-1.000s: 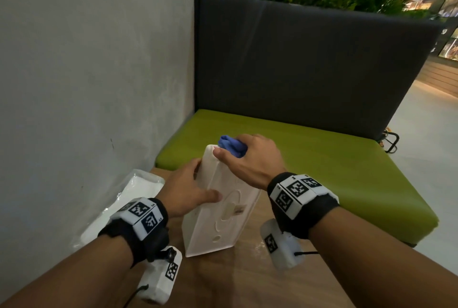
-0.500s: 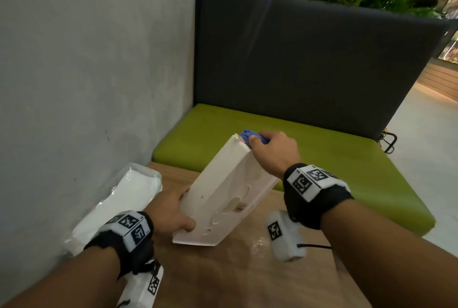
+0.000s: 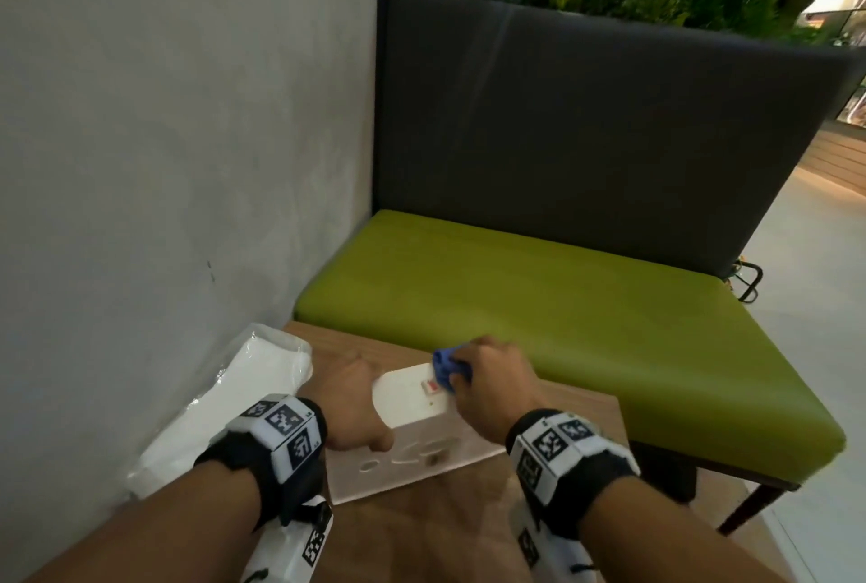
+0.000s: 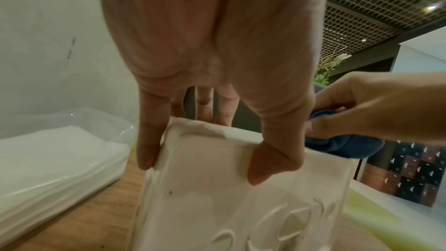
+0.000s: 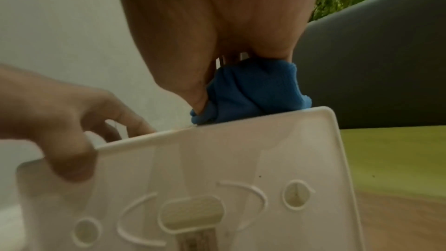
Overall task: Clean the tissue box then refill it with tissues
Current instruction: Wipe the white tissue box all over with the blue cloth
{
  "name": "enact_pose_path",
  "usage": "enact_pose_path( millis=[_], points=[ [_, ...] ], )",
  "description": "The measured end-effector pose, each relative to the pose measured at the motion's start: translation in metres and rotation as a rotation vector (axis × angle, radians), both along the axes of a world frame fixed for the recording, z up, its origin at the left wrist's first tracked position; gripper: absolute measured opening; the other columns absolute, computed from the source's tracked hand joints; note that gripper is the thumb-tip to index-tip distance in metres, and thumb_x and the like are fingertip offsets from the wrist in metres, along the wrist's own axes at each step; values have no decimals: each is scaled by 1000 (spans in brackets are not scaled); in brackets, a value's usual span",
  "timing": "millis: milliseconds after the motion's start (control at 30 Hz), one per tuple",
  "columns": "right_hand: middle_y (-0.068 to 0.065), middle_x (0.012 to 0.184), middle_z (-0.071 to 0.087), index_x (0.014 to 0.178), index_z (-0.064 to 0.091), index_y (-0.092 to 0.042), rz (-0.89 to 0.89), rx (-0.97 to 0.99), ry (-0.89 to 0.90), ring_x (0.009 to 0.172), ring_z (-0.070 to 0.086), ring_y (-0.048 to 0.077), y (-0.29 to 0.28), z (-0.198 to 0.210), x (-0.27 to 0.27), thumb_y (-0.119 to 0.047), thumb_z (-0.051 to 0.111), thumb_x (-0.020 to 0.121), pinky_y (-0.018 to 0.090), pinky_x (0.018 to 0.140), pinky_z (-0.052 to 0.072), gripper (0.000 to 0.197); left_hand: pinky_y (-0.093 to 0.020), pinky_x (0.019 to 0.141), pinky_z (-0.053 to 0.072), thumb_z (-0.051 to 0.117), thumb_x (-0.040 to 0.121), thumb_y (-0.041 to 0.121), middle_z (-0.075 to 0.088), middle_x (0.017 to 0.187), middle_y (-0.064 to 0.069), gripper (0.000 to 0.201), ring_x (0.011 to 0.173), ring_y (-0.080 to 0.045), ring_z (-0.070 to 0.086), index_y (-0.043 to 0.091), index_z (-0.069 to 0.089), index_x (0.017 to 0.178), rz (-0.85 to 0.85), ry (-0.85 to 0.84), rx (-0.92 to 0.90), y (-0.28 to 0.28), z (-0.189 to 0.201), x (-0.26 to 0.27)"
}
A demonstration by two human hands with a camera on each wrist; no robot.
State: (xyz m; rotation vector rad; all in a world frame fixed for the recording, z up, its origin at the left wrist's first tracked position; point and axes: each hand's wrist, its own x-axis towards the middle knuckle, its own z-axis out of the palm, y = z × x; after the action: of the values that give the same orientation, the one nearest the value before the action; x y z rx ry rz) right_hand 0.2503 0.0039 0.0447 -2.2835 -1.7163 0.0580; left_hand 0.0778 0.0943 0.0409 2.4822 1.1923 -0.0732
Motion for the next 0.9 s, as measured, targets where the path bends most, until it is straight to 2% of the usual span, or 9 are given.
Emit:
enact_pose_path(
  millis=[100, 200, 367, 500, 600, 733, 900],
  points=[
    [7, 114, 62, 105, 67, -19, 0, 18, 41, 107, 50, 34, -5, -14, -10, -29, 46, 84, 36, 90, 40, 31, -37, 69, 58, 77, 42, 39, 67, 89, 2, 47, 79, -17, 64, 17, 68, 82, 31, -22, -21, 3, -7, 1],
    [7, 114, 61, 105, 66, -21, 53, 21, 57, 108, 47, 35, -2, -17, -17, -34, 40, 81, 40, 92, 41, 39, -33, 61, 55, 77, 44, 37, 68, 81, 3, 43, 73, -15, 64, 17, 68, 81, 54, -71, -54, 4, -9, -1],
    [6, 122, 60, 112, 65, -22, 125, 21, 64, 112, 45, 33, 0, -20, -23, -29, 45, 89, 40, 94, 40, 31, -38, 71, 58, 77, 46, 36, 70, 85, 4, 44, 77, -14, 65, 21, 69, 88, 74, -155, -79, 6, -12, -9],
    [5, 119, 61, 110, 66, -23, 103, 43, 81, 108, 49, 34, 1, -24, -15, -29, 46, 88, 41, 91, 43, 30, -36, 80, 57, 85, 54, 32, 67, 98, 1, 54, 91, -18, 64, 19, 63, 102, 108, -92, -104, 7, -11, -17],
    [6, 116, 63, 104, 67, -23, -4, 44, 70, 107, 51, 35, 3, -27, -2, -31, 39, 87, 40, 91, 44, 34, -35, 78, 57, 85, 53, 30, 67, 96, 1, 53, 88, -17, 64, 17, 64, 99, 127, -122, -103, 5, -12, -15],
    [6, 118, 60, 106, 66, -22, -191, 14, 59, 111, 47, 36, 5, -30, 18, -29, 42, 91, 39, 91, 44, 29, -37, 80, 57, 85, 55, 27, 66, 97, 1, 54, 89, -17, 63, 14, 63, 102, 155, -154, -105, 4, -14, -14],
    [10, 116, 58, 103, 64, -19, -92, 6, 60, 111, 45, 37, 13, -29, -4, -32, 29, 86, 42, 95, 39, 41, -33, 79, 56, 86, 54, 26, 64, 100, 5, 64, 92, -16, 62, 19, 56, 110, 195, -238, -106, 2, -19, -13]
  ],
)
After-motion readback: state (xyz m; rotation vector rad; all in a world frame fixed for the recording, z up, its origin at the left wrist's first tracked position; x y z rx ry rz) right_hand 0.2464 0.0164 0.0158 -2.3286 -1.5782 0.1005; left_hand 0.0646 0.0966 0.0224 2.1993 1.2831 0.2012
